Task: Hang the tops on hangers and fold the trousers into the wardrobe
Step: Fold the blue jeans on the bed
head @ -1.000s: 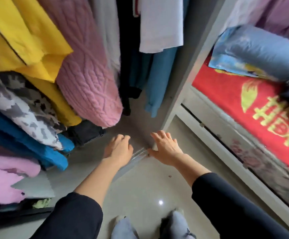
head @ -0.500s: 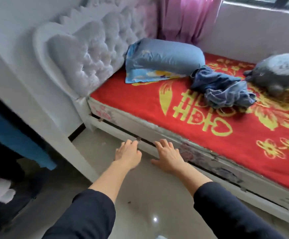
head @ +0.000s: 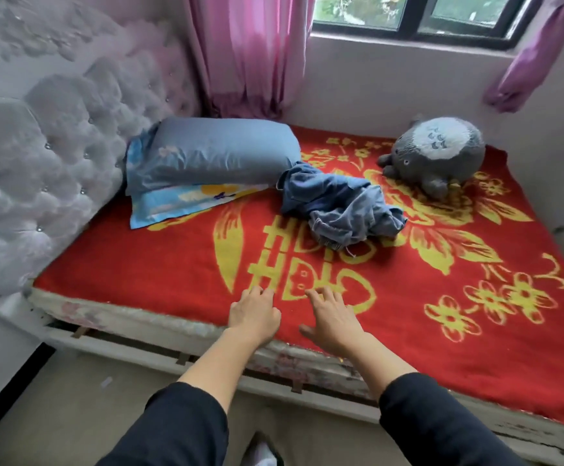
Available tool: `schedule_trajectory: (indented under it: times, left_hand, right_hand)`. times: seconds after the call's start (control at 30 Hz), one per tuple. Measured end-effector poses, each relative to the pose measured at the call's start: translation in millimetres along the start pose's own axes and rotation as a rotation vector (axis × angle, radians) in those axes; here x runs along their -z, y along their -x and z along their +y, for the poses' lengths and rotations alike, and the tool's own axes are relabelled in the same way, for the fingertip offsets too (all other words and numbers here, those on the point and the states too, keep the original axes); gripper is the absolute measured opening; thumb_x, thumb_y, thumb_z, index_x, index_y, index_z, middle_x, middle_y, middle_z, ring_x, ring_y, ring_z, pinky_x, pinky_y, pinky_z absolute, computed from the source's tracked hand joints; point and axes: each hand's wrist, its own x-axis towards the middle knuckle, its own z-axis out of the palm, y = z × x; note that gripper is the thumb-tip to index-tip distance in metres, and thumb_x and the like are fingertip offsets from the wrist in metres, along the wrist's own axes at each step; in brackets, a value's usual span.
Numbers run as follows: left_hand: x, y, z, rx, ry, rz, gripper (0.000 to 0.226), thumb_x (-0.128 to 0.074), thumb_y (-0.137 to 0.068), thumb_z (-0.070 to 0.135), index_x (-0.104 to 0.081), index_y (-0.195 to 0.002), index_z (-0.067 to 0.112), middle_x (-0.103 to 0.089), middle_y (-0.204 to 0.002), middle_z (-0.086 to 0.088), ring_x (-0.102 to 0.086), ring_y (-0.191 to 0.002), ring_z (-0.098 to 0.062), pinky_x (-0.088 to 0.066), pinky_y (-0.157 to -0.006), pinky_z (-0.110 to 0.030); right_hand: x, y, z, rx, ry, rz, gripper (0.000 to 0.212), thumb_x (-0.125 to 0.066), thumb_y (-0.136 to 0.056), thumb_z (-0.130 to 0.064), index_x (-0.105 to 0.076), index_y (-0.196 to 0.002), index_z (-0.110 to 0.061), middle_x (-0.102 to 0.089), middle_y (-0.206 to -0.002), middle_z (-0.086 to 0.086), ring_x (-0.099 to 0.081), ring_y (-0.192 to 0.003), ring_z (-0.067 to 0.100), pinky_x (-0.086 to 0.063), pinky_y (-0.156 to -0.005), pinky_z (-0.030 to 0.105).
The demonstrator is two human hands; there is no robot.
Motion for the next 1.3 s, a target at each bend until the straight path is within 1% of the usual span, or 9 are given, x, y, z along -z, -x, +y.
schedule_trajectory:
  times: [0.47, 0.7, 0.8, 0.9, 1.0, 1.07, 1.1, 1.2, 1.3]
  left_hand:
    - [5, -267, 97, -0.135, -0.008, -0.121, 0.044, -0.037, -0.095, 0.026, -0.039, -0.138, 0.019, -0.041, -0.14, -0.003, -0.039, -0.126, -0.024, -0.039, -0.098, -0.039]
    - [-48, -378, 144, -0.057, 0.031, -0.165, 0.044, -0.04, -0.094, 0.027, -0.039, -0.138, 0.022, -0.035, -0.145, 0.001, -0.037, -0.129, -0.021, -0.04, -0.099, -0.037]
    - [-76, -426, 156, -0.017, 0.046, -0.172, 0.052, -0.041, -0.093, 0.025, -0.031, -0.144, 0.021, -0.022, -0.155, -0.003, -0.024, -0.14, -0.021, -0.034, -0.105, -0.037]
    - [-106, -473, 158, -0.052, -0.034, -0.108, 0.065, -0.043, -0.092, 0.022, -0.016, -0.151, 0.021, -0.007, -0.16, -0.002, -0.009, -0.146, -0.019, -0.028, -0.111, -0.033]
    - [-136, -512, 154, -0.076, -0.177, -0.055, 0.078, -0.046, -0.09, 0.017, 0.0, -0.153, 0.019, 0.008, -0.161, -0.002, 0.003, -0.148, -0.019, -0.021, -0.116, -0.033]
    - [-155, -530, 149, -0.063, -0.285, -0.04, 0.081, -0.049, -0.09, 0.015, 0.002, -0.152, 0.021, 0.017, -0.159, -0.002, 0.007, -0.148, -0.022, -0.018, -0.117, -0.037]
    - [-163, -537, 146, -0.056, -0.335, -0.034, 0.079, -0.05, -0.09, 0.014, -0.001, -0.152, 0.023, 0.02, -0.158, -0.002, 0.009, -0.147, -0.023, -0.016, -0.116, -0.039]
    - [-176, -552, 139, -0.081, -0.431, -0.02, 0.058, -0.048, -0.093, 0.016, -0.022, -0.144, 0.026, 0.01, -0.16, -0.001, 0.006, -0.148, -0.024, -0.014, -0.115, -0.04]
    - [-177, -558, 137, -0.147, -0.363, -0.02, 0.037, -0.044, -0.094, 0.018, -0.04, -0.13, 0.025, -0.024, -0.155, 0.003, -0.013, -0.146, -0.019, -0.022, -0.11, -0.035]
  right_hand:
    - [58, -193, 161, -0.285, -0.062, -0.084, 0.068, -0.052, -0.089, -0.043, -0.023, -0.147, -0.021, -0.028, -0.145, 0.004, -0.034, -0.127, 0.027, -0.04, -0.098, 0.043]
    - [49, -298, 254, -0.232, -0.067, -0.15, 0.065, -0.051, -0.09, -0.041, -0.025, -0.146, -0.02, -0.029, -0.144, 0.003, -0.034, -0.127, 0.026, -0.038, -0.098, 0.041]
    - [31, -344, 292, -0.162, -0.011, -0.16, 0.061, -0.052, -0.088, -0.04, -0.028, -0.142, -0.021, -0.031, -0.143, 0.002, -0.034, -0.127, 0.025, -0.037, -0.096, 0.04]
    - [15, -392, 325, -0.103, 0.072, -0.116, 0.074, -0.052, -0.089, -0.037, -0.014, -0.15, -0.023, -0.013, -0.157, 0.002, -0.016, -0.142, 0.024, -0.029, -0.106, 0.044]
    - [2, -439, 351, -0.086, 0.165, -0.01, 0.09, -0.058, -0.086, -0.026, 0.003, -0.152, -0.032, 0.013, -0.16, 0.003, 0.007, -0.147, 0.03, -0.018, -0.111, 0.057]
    - [-9, -462, 365, -0.095, 0.233, 0.016, 0.093, -0.062, -0.085, -0.022, 0.002, -0.15, -0.037, 0.024, -0.157, 0.006, 0.017, -0.144, 0.039, -0.011, -0.108, 0.065]
    - [-15, -469, 372, -0.102, 0.268, 0.004, 0.083, -0.059, -0.087, -0.022, -0.007, -0.149, -0.038, 0.026, -0.157, 0.008, 0.018, -0.142, 0.043, -0.009, -0.107, 0.068]
    - [-37, -476, 384, -0.089, 0.291, -0.071, 0.043, -0.046, -0.096, -0.022, -0.037, -0.137, -0.03, 0.012, -0.16, 0.011, 0.006, -0.143, 0.047, -0.013, -0.105, 0.07]
    - [-54, -466, 389, -0.035, 0.157, -0.109, 0.035, -0.045, -0.093, -0.022, -0.045, -0.128, -0.021, -0.023, -0.152, 0.011, -0.025, -0.136, 0.036, -0.038, -0.098, 0.052]
